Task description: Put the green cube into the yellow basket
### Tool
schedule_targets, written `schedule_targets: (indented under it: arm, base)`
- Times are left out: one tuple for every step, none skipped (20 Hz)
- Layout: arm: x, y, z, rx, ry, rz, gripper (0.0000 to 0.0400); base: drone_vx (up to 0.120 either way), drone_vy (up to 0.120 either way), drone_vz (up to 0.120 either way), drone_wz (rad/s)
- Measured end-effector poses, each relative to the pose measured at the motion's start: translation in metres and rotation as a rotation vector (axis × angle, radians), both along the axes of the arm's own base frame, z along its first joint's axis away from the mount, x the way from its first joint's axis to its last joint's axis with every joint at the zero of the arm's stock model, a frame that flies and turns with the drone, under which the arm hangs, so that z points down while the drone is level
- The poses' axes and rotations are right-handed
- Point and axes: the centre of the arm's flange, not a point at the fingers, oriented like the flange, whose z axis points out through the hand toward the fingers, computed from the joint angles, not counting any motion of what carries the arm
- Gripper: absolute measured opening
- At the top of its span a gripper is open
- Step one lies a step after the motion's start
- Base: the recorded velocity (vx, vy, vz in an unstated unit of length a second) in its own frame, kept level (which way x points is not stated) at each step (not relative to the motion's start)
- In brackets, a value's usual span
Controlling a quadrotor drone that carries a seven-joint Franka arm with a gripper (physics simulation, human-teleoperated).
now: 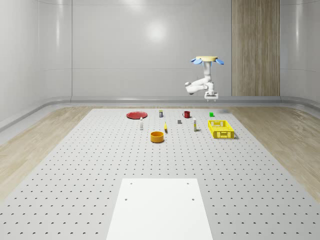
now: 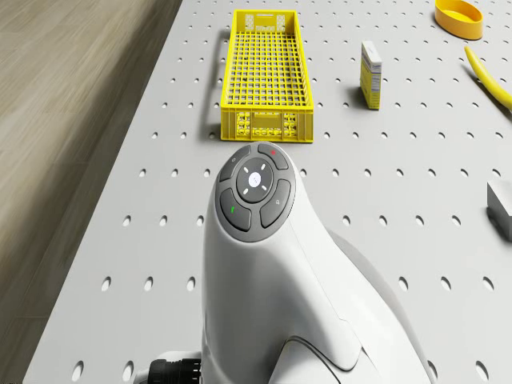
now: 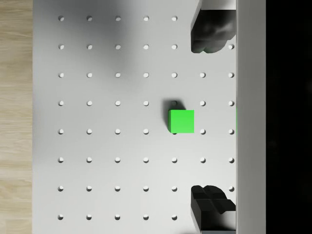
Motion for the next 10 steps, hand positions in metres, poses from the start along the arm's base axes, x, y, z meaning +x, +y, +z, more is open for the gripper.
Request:
schedule_targets:
  arm:
    - [0.0, 0.0, 0.0, 0.0, 0.0, 0.0, 0.04]
    - [0.0, 0.0, 0.0, 0.0, 0.0, 0.0, 0.04]
    - [0.0, 0.0, 0.0, 0.0, 0.0, 0.0, 0.04]
    - [0.0, 0.0, 0.0, 0.0, 0.0, 0.0, 0.04]
    - [0.0, 0.0, 0.0, 0.0, 0.0, 0.0, 0.04]
    - [0.0, 0.0, 0.0, 0.0, 0.0, 0.0, 0.04]
    - [0.0, 0.0, 0.0, 0.0, 0.0, 0.0, 0.04]
    - [0.0, 0.0, 0.0, -0.001, 0.0, 0.0, 0.04]
    - [0.0, 0.0, 0.0, -0.001, 0.0, 0.0, 0.04]
    - [0.0, 0.0, 0.0, -0.001, 0.0, 0.0, 0.04]
  base:
    - [0.04, 0.0, -0.12, 0.0]
    - [0.12, 0.0, -0.12, 0.0]
    - [0.12, 0.0, -0.12, 0.0]
    - [0.04, 0.0, -0.12, 0.0]
    - [0.0, 0.0, -0.12, 0.0]
    - [0.0, 0.0, -0.12, 0.0]
    - [0.0, 0.0, -0.12, 0.0]
    - [0.0, 0.0, -0.12, 0.0]
    - [0.12, 0.0, -0.12, 0.0]
    - [0.04, 0.0, -0.12, 0.0]
